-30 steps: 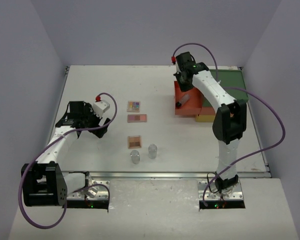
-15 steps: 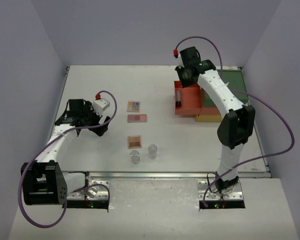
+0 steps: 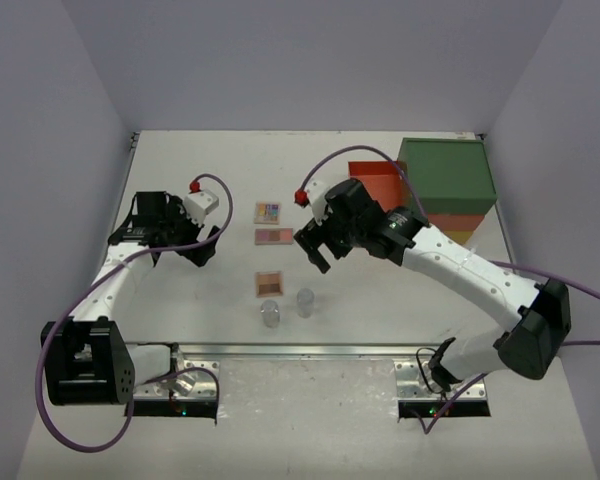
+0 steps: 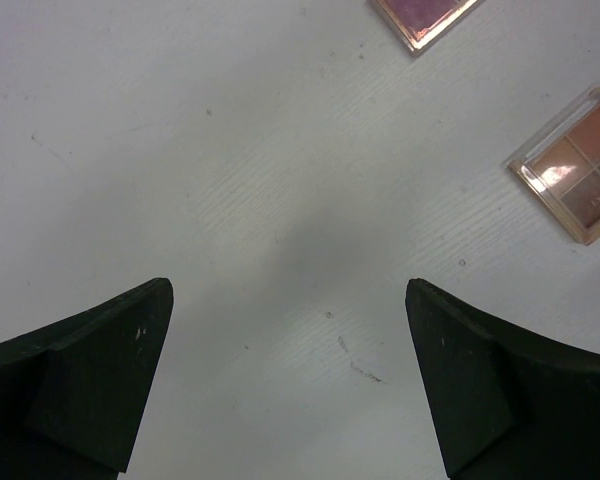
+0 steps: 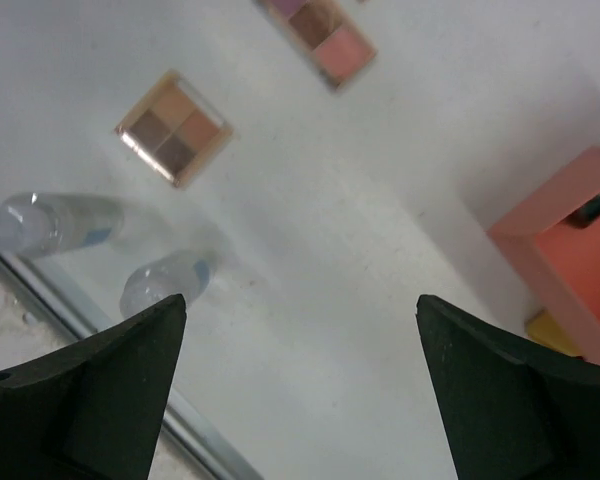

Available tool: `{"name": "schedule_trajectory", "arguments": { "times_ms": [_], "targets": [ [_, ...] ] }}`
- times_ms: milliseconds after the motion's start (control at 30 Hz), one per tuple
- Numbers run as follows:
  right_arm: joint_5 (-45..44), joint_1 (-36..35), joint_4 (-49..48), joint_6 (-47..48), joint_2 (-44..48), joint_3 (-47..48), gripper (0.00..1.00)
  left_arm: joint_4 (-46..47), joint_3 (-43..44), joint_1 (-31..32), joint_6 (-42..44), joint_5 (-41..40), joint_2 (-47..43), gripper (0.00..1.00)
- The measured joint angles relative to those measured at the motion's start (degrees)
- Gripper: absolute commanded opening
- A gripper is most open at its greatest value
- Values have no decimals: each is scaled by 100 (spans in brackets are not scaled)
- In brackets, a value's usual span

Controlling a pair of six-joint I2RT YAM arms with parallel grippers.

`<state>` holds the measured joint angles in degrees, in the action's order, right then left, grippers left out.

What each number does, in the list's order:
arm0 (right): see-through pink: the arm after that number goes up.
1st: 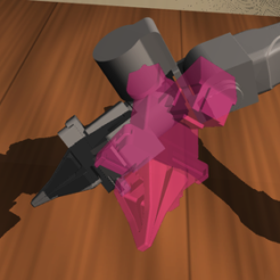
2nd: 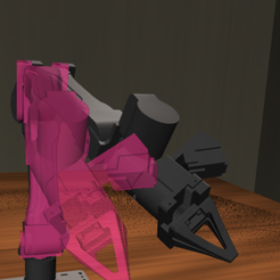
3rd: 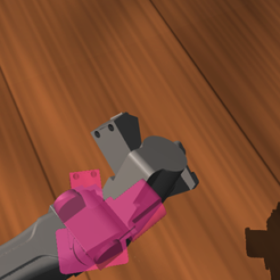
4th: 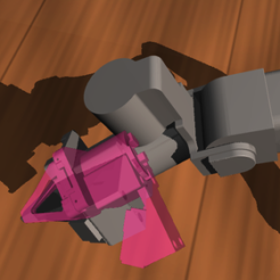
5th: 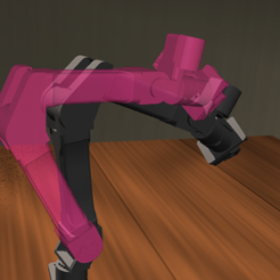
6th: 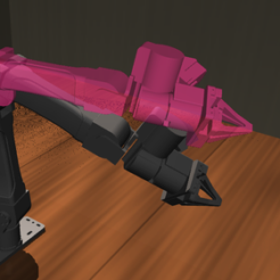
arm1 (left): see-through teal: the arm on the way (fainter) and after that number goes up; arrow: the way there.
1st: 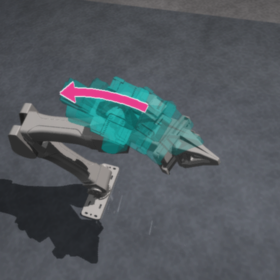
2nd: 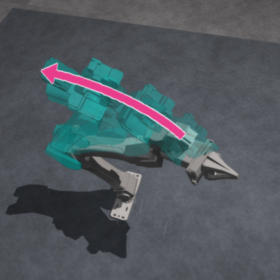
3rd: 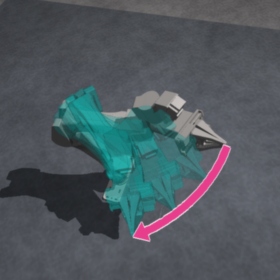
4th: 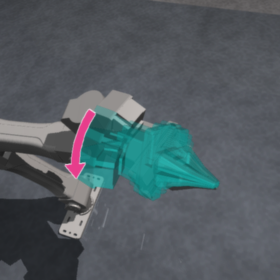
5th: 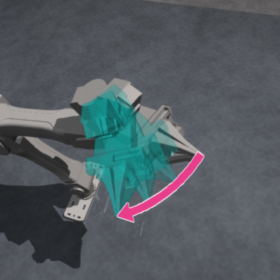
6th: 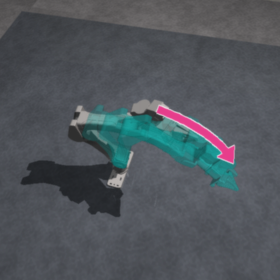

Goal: Organize the makeup

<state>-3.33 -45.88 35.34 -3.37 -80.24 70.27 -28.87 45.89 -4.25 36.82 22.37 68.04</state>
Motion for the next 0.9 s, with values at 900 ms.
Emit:
{"name": "schedule_trajectory", "arguments": {
  "times_ms": [900],
  "targets": [
    [-363, -1390, -161, -1061, -1753, -287, 62, -90, -394, -4, -109, -83, -447, 100]
  ]
}}
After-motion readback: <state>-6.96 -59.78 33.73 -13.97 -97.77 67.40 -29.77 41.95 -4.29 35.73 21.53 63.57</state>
